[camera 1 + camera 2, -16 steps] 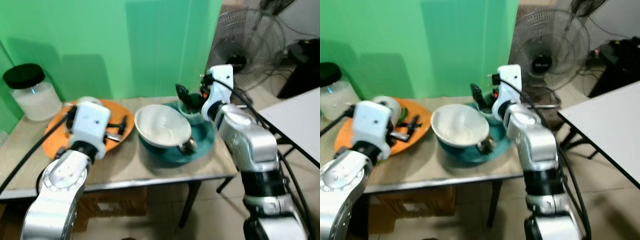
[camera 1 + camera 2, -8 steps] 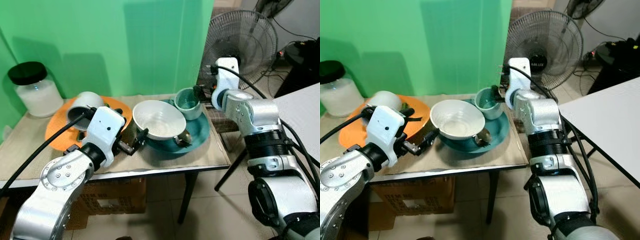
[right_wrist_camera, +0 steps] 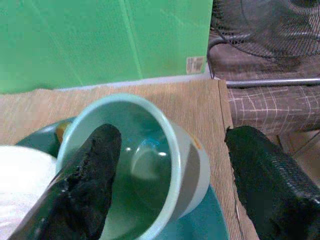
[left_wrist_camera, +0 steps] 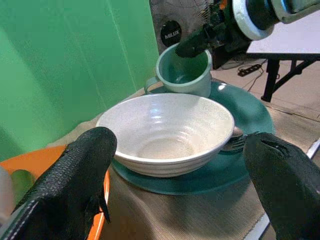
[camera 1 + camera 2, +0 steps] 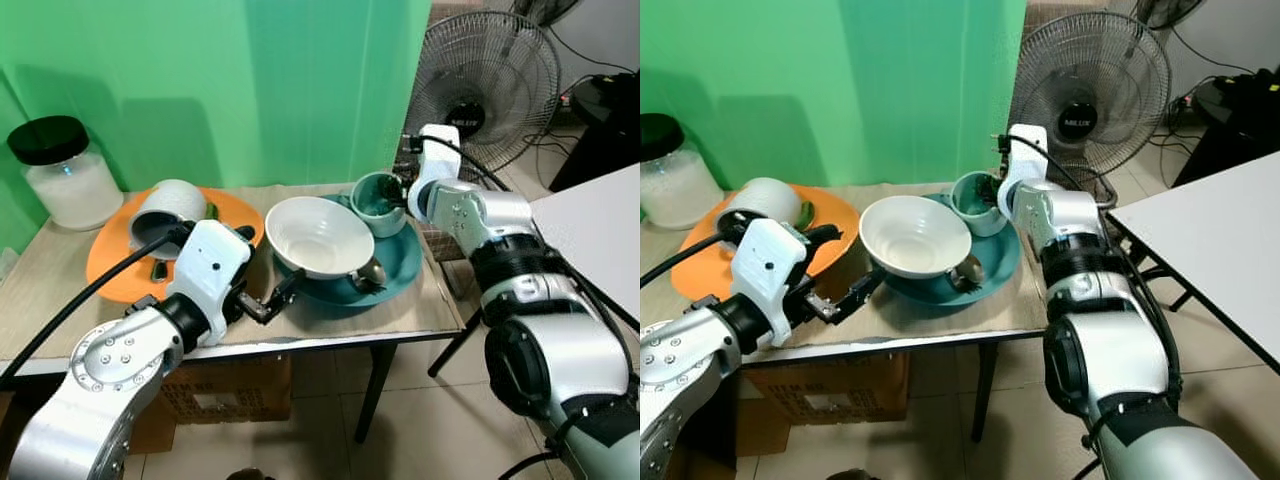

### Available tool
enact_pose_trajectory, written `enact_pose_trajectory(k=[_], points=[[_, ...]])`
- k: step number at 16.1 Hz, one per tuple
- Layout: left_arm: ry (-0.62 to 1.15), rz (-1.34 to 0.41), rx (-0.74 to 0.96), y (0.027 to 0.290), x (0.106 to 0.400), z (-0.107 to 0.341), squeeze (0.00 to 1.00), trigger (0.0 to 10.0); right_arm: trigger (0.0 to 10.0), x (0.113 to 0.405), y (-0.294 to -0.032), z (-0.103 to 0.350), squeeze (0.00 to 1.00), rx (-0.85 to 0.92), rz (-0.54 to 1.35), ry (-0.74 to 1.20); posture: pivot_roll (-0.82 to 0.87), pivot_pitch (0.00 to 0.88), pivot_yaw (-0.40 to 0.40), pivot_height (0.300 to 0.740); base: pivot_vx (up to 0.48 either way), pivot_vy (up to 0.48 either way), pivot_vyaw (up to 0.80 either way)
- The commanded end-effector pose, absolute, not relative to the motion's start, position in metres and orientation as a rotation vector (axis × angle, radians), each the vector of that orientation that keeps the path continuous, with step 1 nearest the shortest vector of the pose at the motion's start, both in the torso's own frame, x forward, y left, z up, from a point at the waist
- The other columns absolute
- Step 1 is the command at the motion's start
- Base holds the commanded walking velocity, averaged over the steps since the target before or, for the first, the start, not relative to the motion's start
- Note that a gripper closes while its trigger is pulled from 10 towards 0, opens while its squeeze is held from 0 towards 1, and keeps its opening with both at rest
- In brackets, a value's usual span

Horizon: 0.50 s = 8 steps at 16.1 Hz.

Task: Setting the table

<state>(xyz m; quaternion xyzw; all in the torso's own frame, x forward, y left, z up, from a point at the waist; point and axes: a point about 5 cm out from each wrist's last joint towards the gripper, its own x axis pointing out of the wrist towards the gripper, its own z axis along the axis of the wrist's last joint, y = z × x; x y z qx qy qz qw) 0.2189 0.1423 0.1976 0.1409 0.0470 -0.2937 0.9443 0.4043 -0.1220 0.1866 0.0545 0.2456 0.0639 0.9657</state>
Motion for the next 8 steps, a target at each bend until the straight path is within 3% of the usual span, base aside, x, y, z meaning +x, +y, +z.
enact_pose_trajectory(k=[1,8], points=[[0.106,-0.611,0.291,0.1408,0.2172,0.1975,0.0,10.0,0.0,0.4075,-0.1242,0.1938,0.0,0.121,0.119,0.471,0.05,0.003,-0.02,0.74,0.0,0.0,0.0],[0.127,-0.611,0.319,0.1421,0.2136,0.194,0.0,10.0,0.0,0.4099,-0.1249,0.1866,0.0,0.115,0.085,0.486,0.06,0.0,-0.025,0.74,0.0,0.0,0.0]])
